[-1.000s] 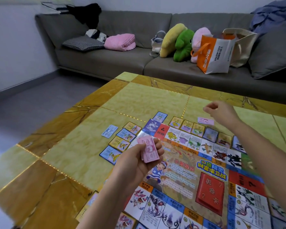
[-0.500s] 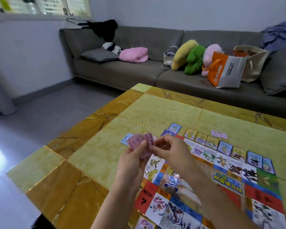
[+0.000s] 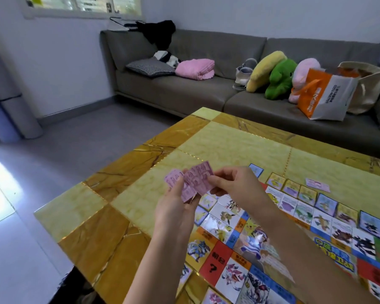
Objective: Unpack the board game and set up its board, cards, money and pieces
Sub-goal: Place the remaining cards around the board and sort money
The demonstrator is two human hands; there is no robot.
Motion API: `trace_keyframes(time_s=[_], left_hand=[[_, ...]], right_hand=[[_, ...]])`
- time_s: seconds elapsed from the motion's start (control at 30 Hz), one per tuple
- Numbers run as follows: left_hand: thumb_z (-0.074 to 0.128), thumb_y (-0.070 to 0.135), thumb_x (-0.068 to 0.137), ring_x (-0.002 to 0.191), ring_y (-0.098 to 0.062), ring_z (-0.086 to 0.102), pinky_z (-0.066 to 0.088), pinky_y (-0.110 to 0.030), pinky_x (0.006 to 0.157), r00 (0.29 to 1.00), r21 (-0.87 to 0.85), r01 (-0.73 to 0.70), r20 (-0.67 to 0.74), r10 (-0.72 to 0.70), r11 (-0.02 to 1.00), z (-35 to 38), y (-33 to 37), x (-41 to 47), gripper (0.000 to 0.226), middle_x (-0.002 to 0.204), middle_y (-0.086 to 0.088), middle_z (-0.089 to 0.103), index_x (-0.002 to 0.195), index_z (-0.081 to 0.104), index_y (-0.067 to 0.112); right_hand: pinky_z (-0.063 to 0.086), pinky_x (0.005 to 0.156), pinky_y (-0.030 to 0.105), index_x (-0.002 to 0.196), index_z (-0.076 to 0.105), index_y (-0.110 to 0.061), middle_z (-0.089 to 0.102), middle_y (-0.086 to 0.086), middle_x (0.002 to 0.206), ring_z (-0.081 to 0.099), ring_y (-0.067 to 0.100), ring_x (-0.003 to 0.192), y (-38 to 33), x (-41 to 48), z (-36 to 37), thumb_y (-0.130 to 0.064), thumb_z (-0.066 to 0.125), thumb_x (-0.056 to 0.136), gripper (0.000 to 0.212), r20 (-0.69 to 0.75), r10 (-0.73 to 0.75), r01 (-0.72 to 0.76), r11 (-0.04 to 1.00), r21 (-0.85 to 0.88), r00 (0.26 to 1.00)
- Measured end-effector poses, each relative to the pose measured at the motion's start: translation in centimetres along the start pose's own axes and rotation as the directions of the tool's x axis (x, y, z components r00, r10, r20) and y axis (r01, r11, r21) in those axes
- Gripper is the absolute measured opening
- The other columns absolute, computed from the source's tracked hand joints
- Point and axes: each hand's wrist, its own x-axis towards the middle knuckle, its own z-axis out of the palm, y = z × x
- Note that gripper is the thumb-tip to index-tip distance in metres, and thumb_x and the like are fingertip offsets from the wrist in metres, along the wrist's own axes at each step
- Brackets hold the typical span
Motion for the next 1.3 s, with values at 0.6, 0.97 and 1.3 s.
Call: trace_keyframes(time_s=[0.6,0.97,1.3], left_hand=[[0.032,0.005,0.102,0.088,-0.025,0.062,0.047,-0.038,0.076,0.98,-0.23,-0.093,-0.195,0.048,0.969,-0.9,2.4,0.9,0.031,0.097,-0.014,0.063,0.13,0.042,-0.002],[0.035,0.006,0.102,0.091,-0.023,0.065,0.05,-0.034,0.071,0.973,-0.133,-0.13,-0.207,0.101,0.983,-0.7,2.9,0.6,0.016,0.097,-0.012,0.067,0.108,0.05,0.004],[0.035,0.006,0.102,0.097,-0.024,0.064,0.05,-0.033,0.073,0.975,-0.132,-0.134,-0.195,0.106,0.982,-0.7,2.9,0.2,0.018,0.098,-0.012,0.066,0.108,0.051,0.003]], right_hand=[[0.042,0.057,0.025,0.098,0.066,-0.005,0.069,0.012,0.084,0.055,0.01,0.059,0.7,9.0,0.7,-0.019,0.053,0.097,0.02,0.199,0.072,0.028,0.888,-0.458,0.977],[0.044,0.066,0.028,0.091,0.075,-0.005,0.071,0.01,0.09,0.061,0.019,0.08,4.6,13.3,4.3,-0.031,0.078,0.077,0.029,0.088,0.239,-0.158,0.835,-0.527,0.967],[0.038,0.051,0.02,0.073,0.068,-0.012,0.064,0.002,0.076,0.059,0.014,0.071,4.5,12.0,5.2,-0.03,0.078,0.077,0.021,0.017,0.202,-0.156,0.804,-0.574,0.979]])
